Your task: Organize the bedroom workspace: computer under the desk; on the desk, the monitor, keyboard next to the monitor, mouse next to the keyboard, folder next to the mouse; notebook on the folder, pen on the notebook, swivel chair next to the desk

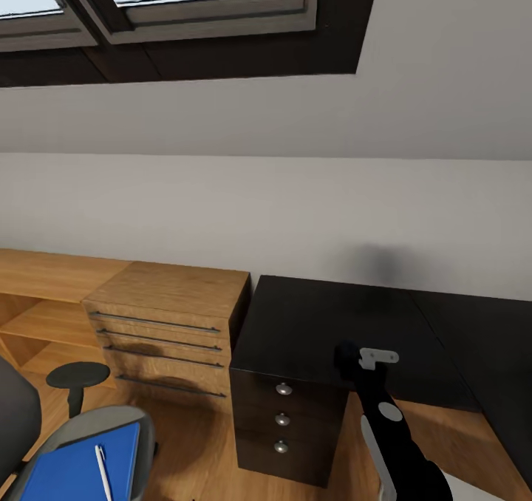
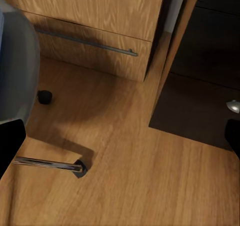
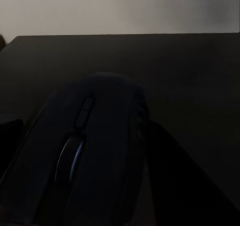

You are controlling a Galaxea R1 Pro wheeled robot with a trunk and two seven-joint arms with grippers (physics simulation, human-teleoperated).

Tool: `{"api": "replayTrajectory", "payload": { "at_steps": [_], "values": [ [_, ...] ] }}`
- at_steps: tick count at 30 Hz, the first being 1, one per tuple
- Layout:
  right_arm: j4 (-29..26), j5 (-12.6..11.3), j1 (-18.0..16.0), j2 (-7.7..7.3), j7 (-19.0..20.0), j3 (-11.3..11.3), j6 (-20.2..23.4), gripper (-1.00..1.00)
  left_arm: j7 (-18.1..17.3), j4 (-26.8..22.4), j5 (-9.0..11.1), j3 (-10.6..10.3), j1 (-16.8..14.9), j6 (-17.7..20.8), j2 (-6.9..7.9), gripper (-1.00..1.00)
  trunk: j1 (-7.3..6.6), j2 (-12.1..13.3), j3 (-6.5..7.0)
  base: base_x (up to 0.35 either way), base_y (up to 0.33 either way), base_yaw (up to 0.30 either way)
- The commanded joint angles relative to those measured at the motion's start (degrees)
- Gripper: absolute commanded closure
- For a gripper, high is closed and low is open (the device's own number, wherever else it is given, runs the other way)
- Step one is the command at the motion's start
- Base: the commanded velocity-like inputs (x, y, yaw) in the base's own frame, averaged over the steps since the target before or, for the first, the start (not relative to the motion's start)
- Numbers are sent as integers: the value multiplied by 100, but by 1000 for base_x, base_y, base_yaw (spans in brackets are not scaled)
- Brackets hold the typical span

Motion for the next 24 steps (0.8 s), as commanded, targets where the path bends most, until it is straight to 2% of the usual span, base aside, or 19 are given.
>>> {"api": "replayTrajectory", "payload": {
  "at_steps": [1, 8, 13, 24],
  "values": [
    [-4, -8, -3, 3, -13, -4, 31, 100, 10, 3, 50, -25, -4, -20, 2, -100, 3, -4, -7, 229, 0, 0],
    [180, -5, -3, 6, -1, -4, 16, 100, 10, 3, 50, -25, -4, -20, 2, -100, 3, -4, -7, 78, 0, 0],
    [525, -9, -3, 11, -5, -16, 5, 100, 10, 3, 50, -25, -4, -20, 2, -100, 3, -4, -7, 8, 0, 0],
    [584, -7, -3, 4, -2, -27, -107, 100, 10, 3, 50, -25, -4, -20, 2, -100, 3, -4, -7, 0, 0, 0]
  ]
}}
